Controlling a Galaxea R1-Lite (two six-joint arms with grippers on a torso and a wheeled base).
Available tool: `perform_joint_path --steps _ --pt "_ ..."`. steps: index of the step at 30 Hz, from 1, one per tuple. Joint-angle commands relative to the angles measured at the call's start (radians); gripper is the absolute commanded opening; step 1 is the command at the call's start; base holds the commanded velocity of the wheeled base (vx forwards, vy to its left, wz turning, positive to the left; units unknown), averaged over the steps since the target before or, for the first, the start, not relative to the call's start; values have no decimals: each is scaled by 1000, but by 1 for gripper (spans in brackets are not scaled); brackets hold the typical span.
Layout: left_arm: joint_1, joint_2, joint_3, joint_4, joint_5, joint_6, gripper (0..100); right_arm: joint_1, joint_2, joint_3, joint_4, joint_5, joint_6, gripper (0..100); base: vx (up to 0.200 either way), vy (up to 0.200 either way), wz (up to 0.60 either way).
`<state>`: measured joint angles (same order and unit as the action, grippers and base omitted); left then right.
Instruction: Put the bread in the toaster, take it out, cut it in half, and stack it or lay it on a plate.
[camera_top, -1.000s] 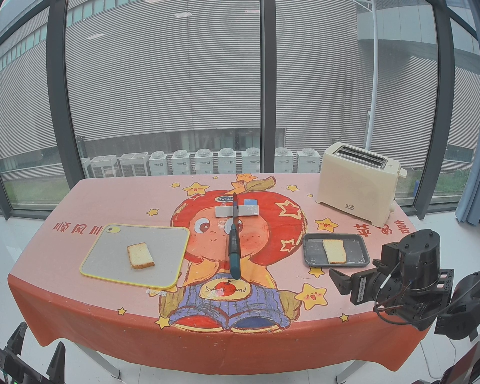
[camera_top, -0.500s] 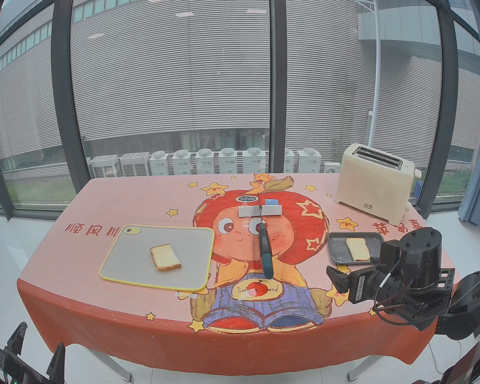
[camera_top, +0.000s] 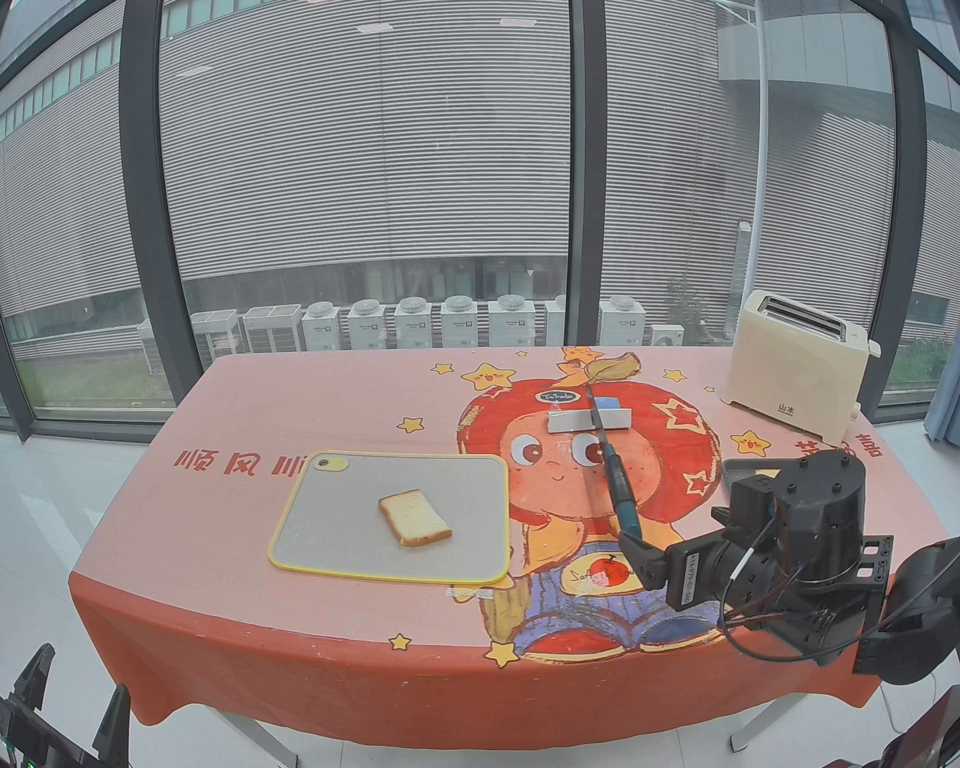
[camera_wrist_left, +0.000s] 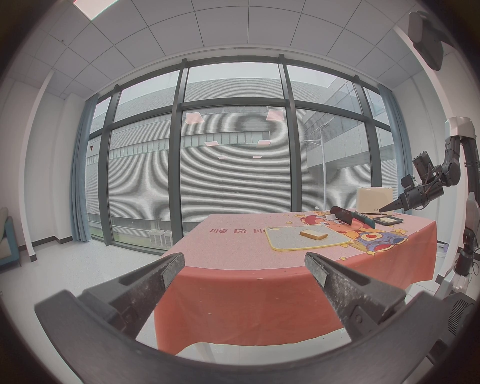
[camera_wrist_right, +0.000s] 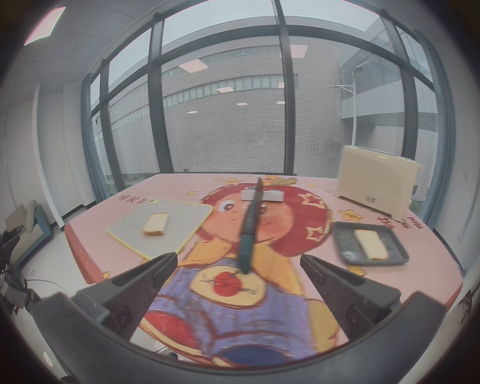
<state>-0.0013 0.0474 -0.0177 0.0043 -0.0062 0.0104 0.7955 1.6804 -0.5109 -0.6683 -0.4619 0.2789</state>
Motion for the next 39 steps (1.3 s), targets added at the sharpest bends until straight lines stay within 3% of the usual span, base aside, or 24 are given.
perform_joint_path --steps 1,9,15,25,34,39 --pt "0 2 18 0 0 0 100 37 50 -14 -2 -1 -4 100 0 200 0" --pt "0 2 18 0 -1 -1 100 96 84 -61 1 8 -6 100 0 100 0" --pt "0 2 18 0 -3 -3 100 100 102 -106 13 97 -30 100 0 0 0" --pt "0 2 18 0 -6 -1 100 91 154 -155 15 164 -52 100 0 0 0" --pt "0 2 18 0 -6 -1 100 85 234 -233 18 189 -67 100 0 0 0" --pt "0 2 18 0 -6 -1 100 85 277 -279 18 192 -106 100 0 0 0"
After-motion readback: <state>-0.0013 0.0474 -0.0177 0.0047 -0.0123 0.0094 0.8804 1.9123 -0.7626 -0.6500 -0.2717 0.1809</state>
